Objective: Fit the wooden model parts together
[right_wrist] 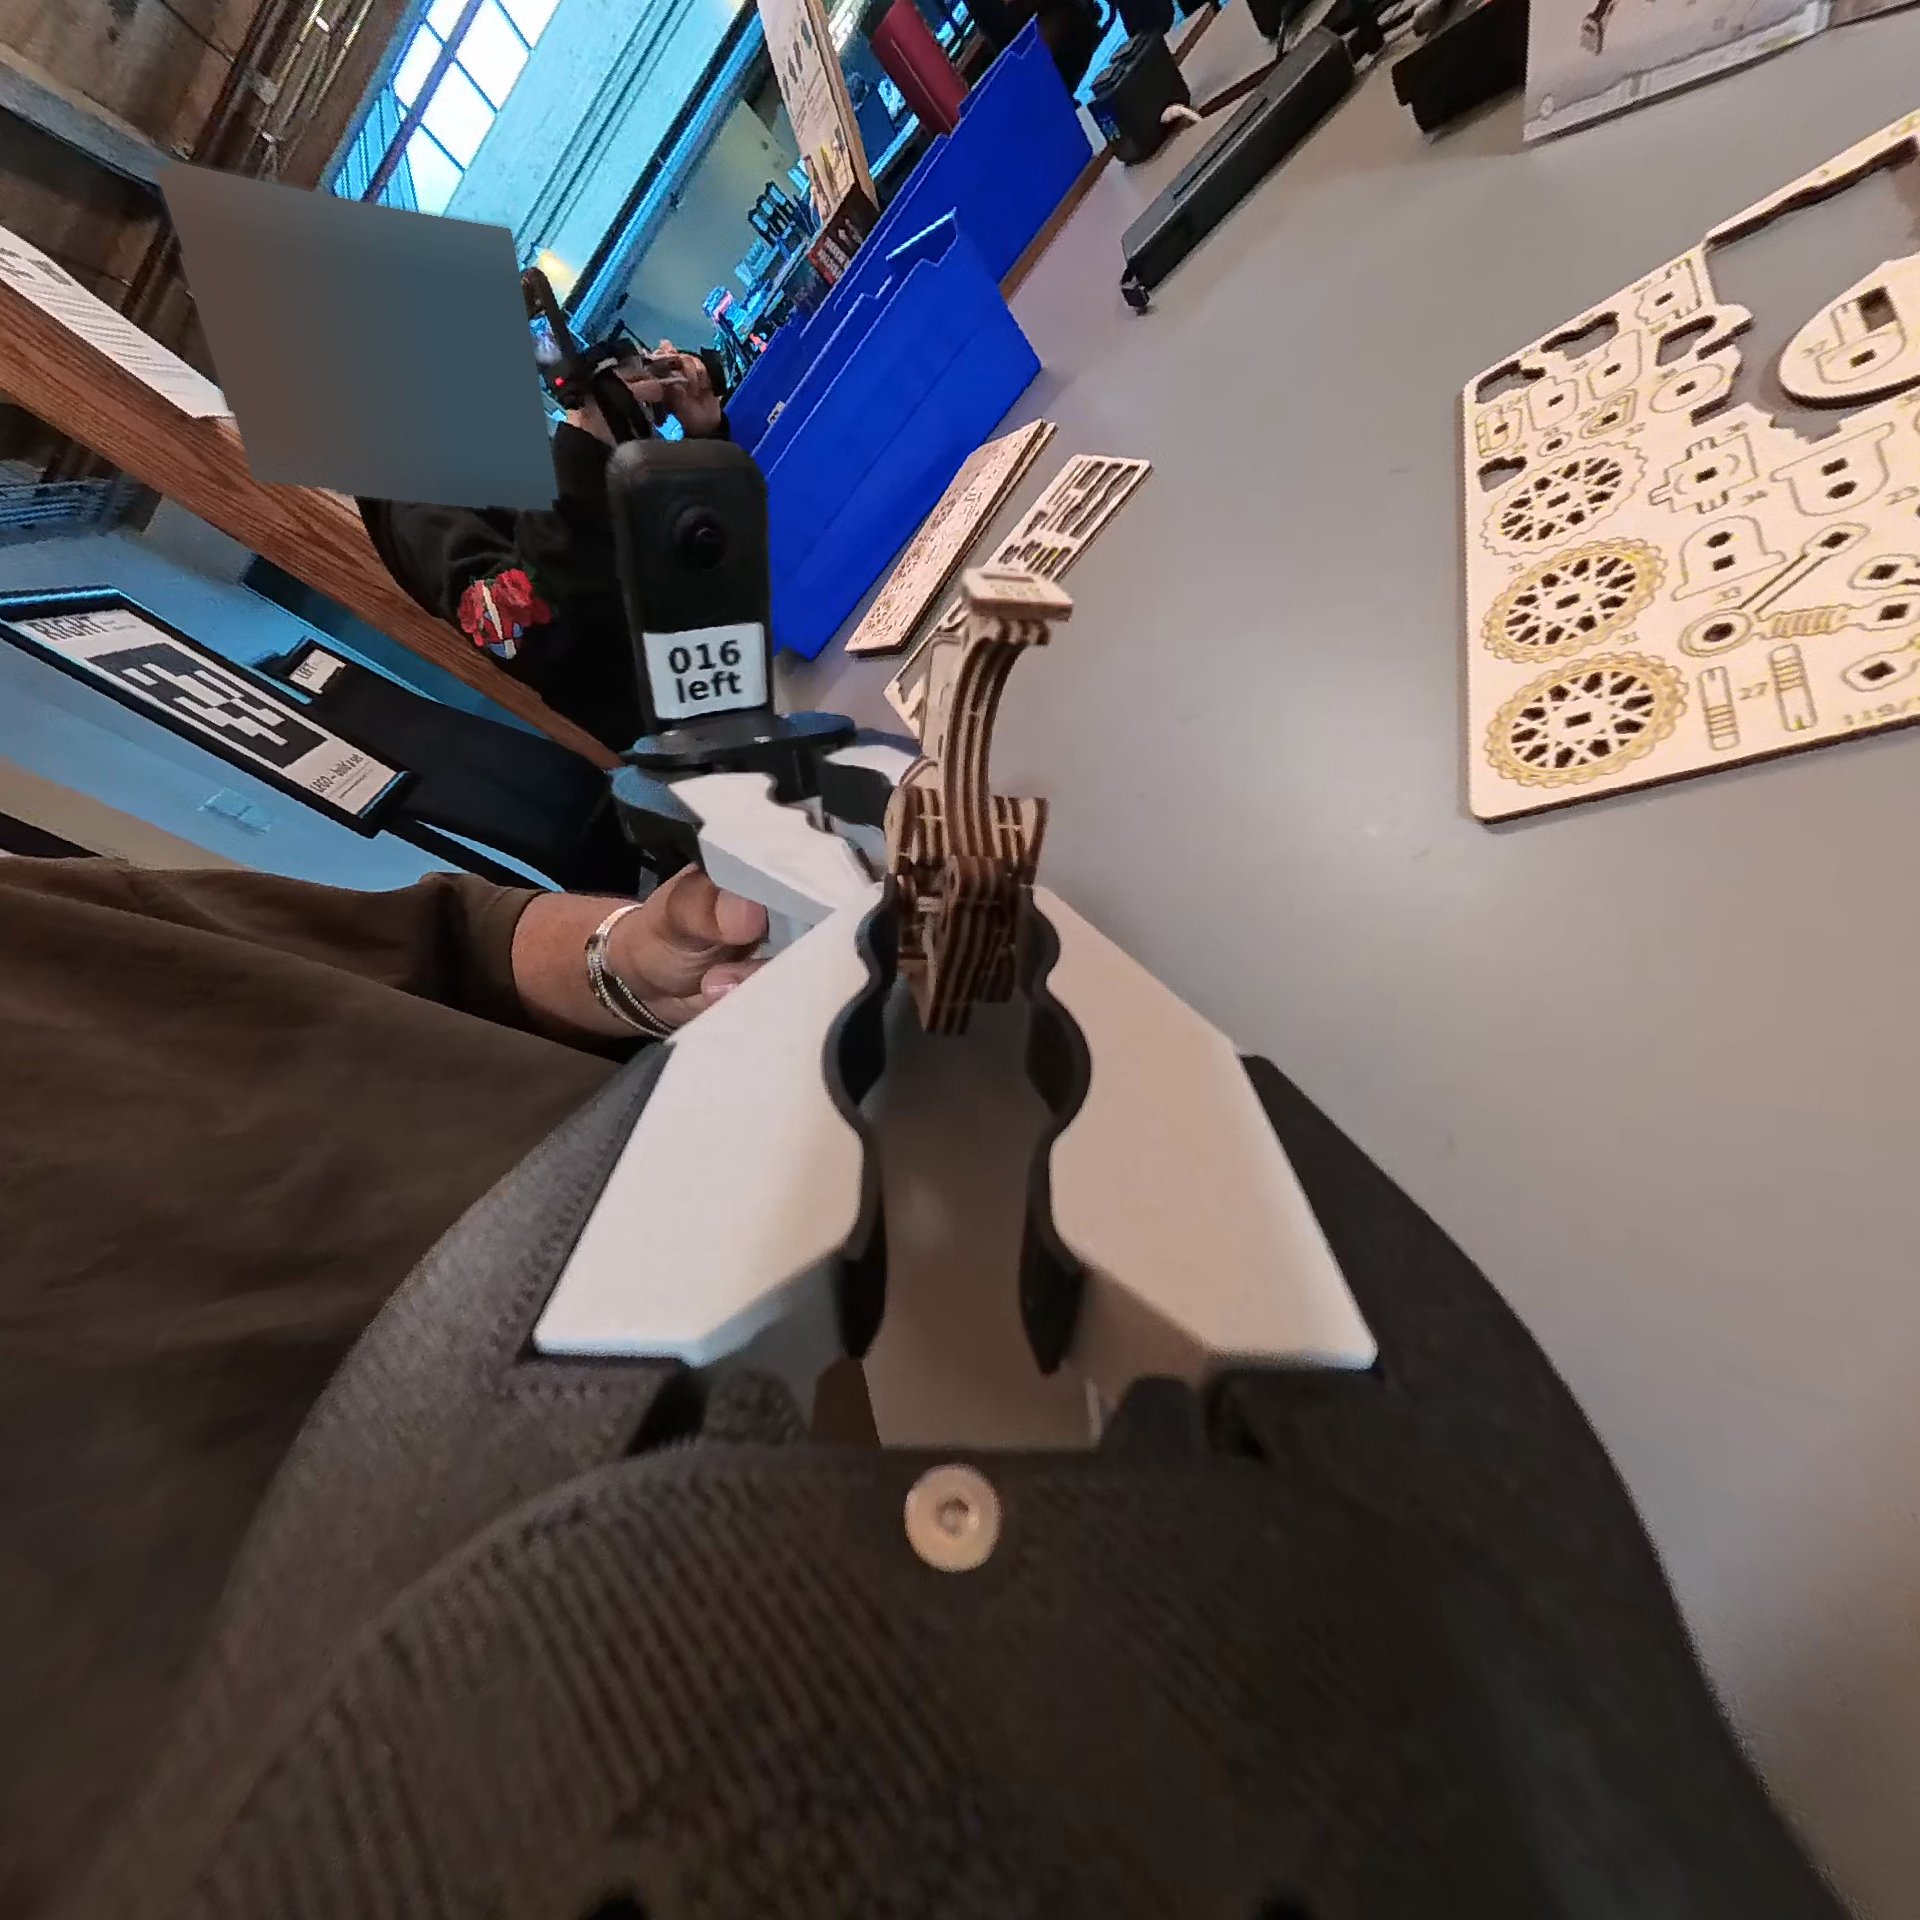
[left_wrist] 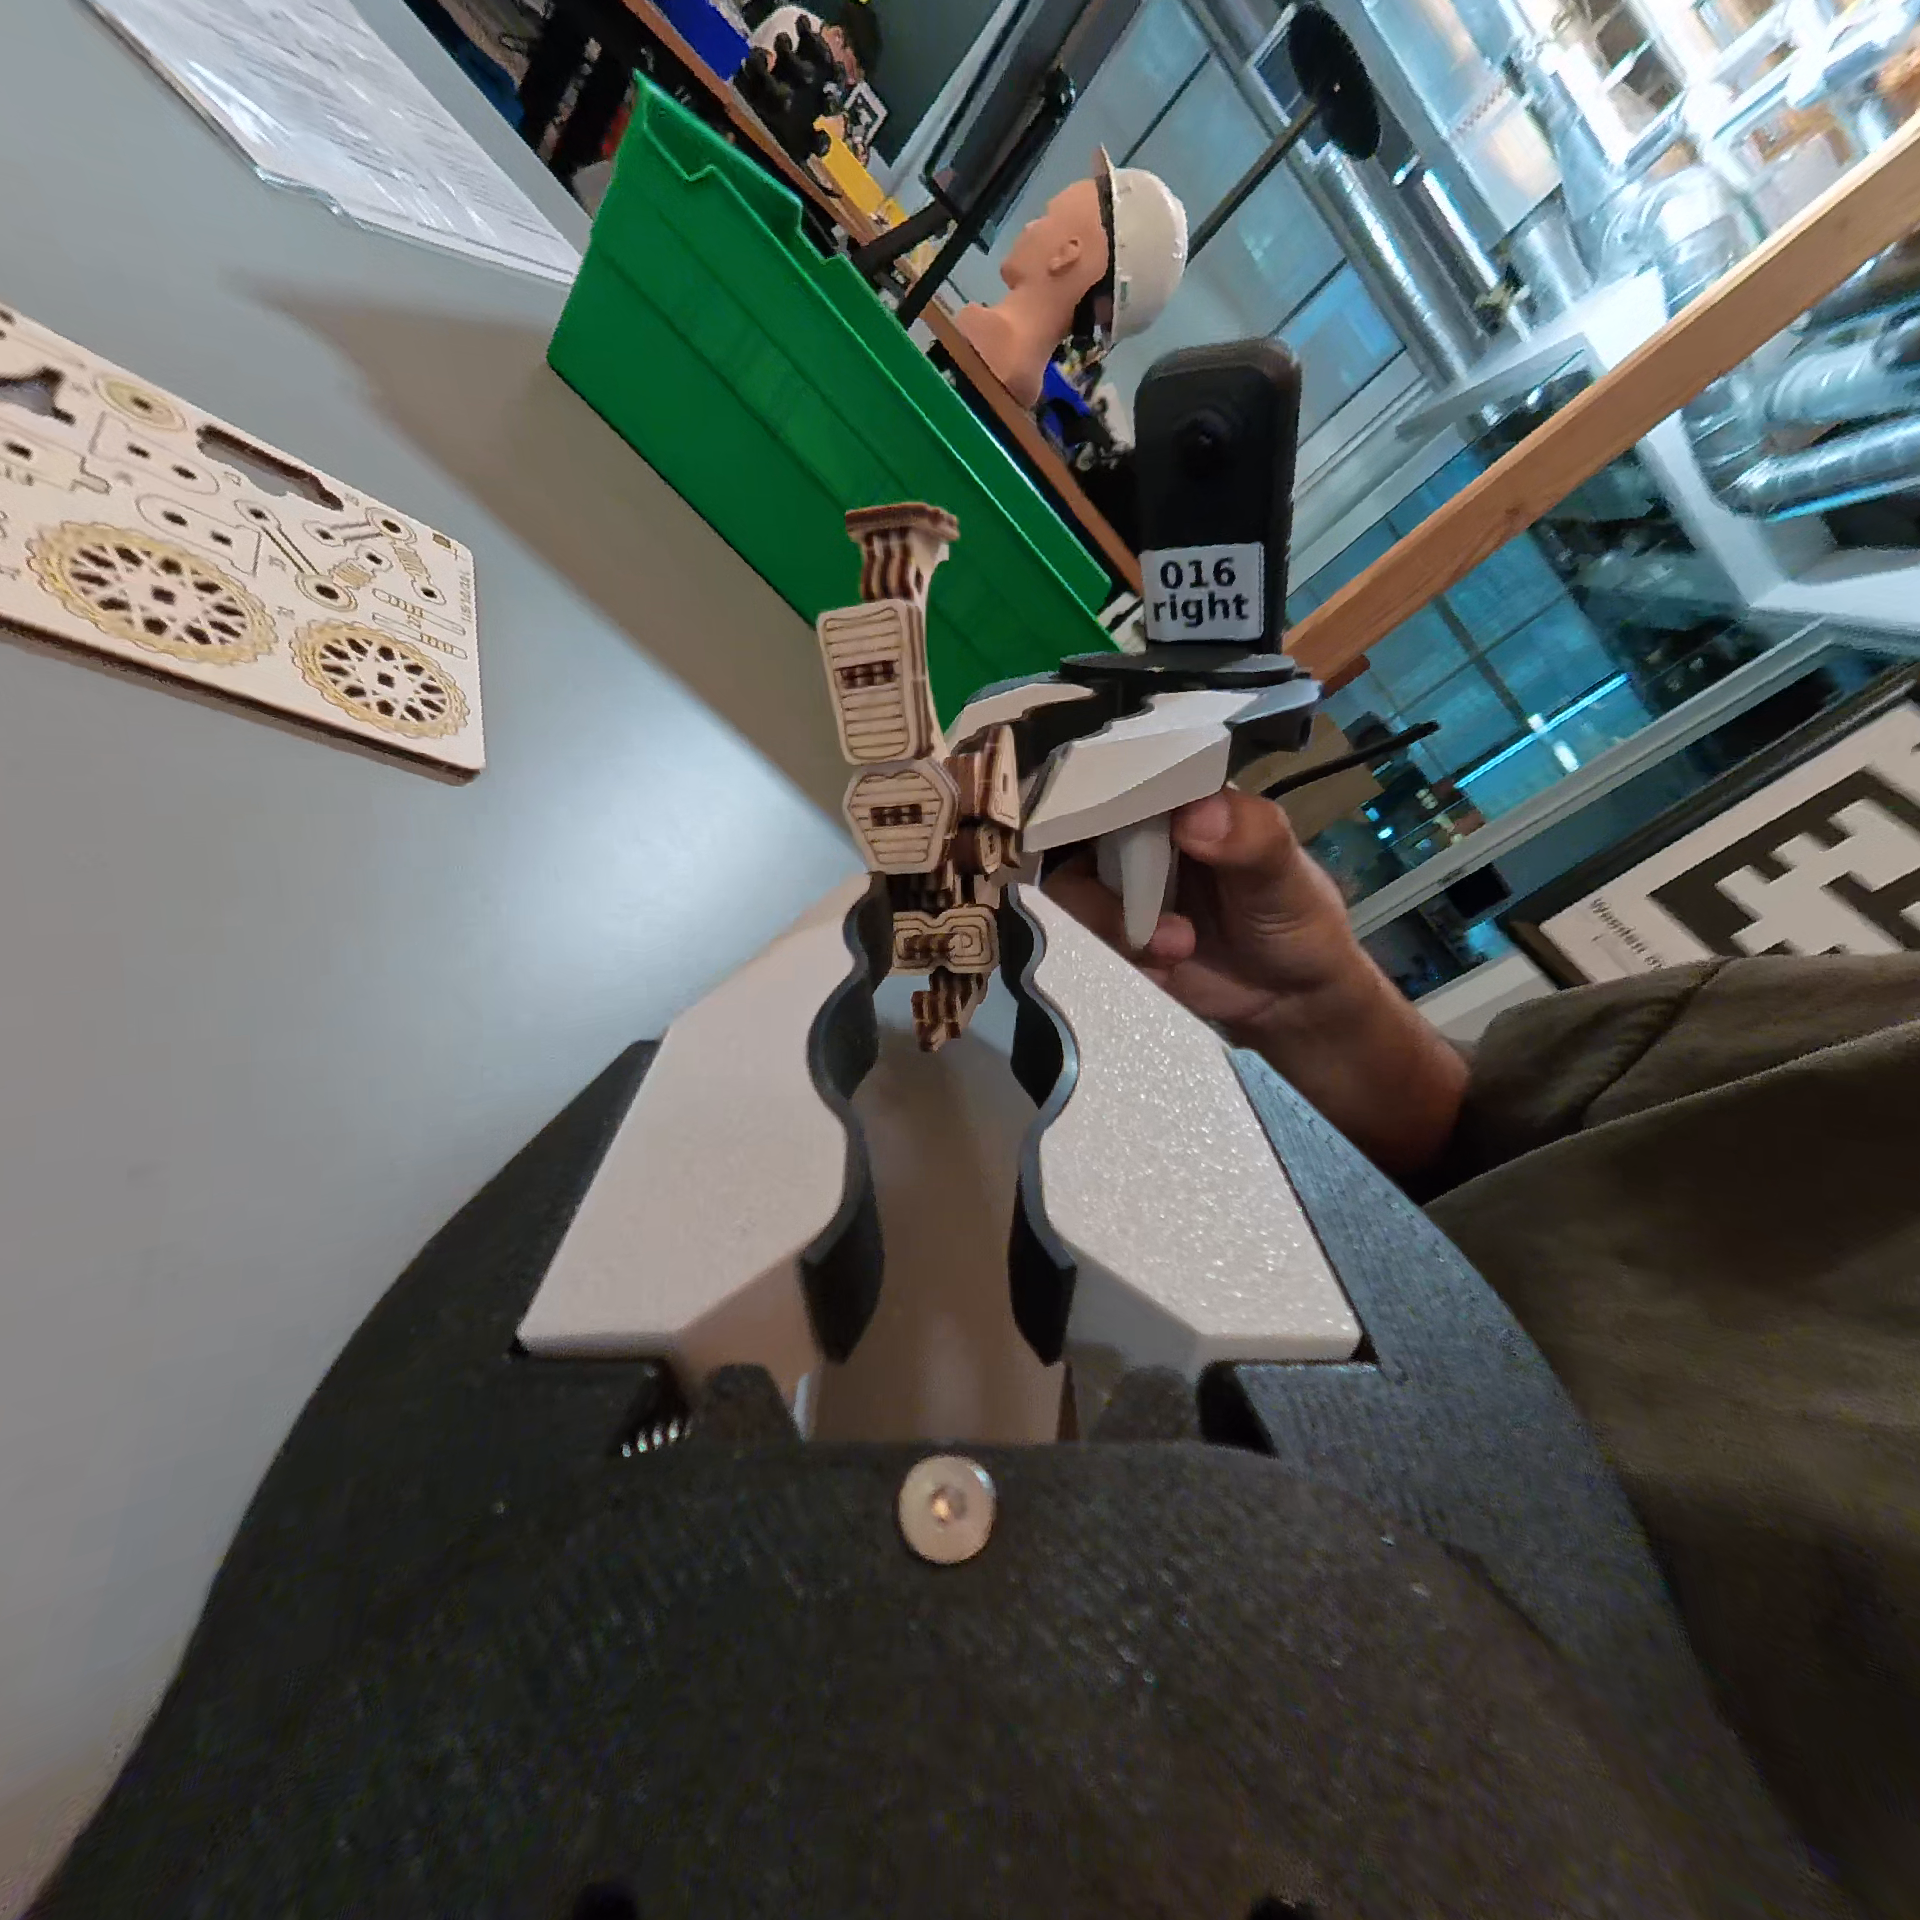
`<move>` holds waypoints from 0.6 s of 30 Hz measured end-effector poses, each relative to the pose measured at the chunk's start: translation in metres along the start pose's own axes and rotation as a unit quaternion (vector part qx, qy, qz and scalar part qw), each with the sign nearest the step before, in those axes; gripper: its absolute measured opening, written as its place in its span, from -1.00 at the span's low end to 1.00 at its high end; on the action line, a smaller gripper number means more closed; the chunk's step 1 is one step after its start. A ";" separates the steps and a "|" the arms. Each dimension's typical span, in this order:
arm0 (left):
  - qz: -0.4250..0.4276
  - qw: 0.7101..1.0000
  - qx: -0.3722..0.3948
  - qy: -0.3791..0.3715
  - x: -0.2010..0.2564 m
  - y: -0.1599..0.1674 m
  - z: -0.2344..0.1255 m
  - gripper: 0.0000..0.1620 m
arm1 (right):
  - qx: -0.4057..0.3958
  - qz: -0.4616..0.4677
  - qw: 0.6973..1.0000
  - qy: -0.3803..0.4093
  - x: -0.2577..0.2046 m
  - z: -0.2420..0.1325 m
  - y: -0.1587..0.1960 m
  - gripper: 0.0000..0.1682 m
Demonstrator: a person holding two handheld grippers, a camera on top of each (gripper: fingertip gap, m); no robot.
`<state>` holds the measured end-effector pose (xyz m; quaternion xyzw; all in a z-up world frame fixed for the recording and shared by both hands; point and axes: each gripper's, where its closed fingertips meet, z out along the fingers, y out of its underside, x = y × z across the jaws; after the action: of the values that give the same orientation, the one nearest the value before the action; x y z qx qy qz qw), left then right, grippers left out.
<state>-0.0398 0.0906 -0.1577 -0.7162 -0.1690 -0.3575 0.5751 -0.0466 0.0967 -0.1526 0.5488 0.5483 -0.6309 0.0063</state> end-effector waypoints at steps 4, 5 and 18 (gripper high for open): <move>-0.080 0.996 0.012 0.030 -0.004 0.000 -0.001 -0.79 | 0.001 0.001 1.000 0.006 0.002 0.002 0.000 -0.73; -0.095 0.995 0.015 0.034 -0.005 -0.001 -0.001 -0.79 | 0.004 0.004 1.000 0.001 0.001 0.001 0.000 -0.67; -0.163 0.985 0.035 0.047 -0.014 -0.005 -0.005 -0.79 | -0.004 -0.273 0.950 0.152 0.001 -0.002 -0.012 -0.67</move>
<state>-0.0546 0.0895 -0.1636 -0.6409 -0.2687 -0.4738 0.5409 -0.0529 0.1040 -0.1444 0.4674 0.6740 -0.5155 -0.2480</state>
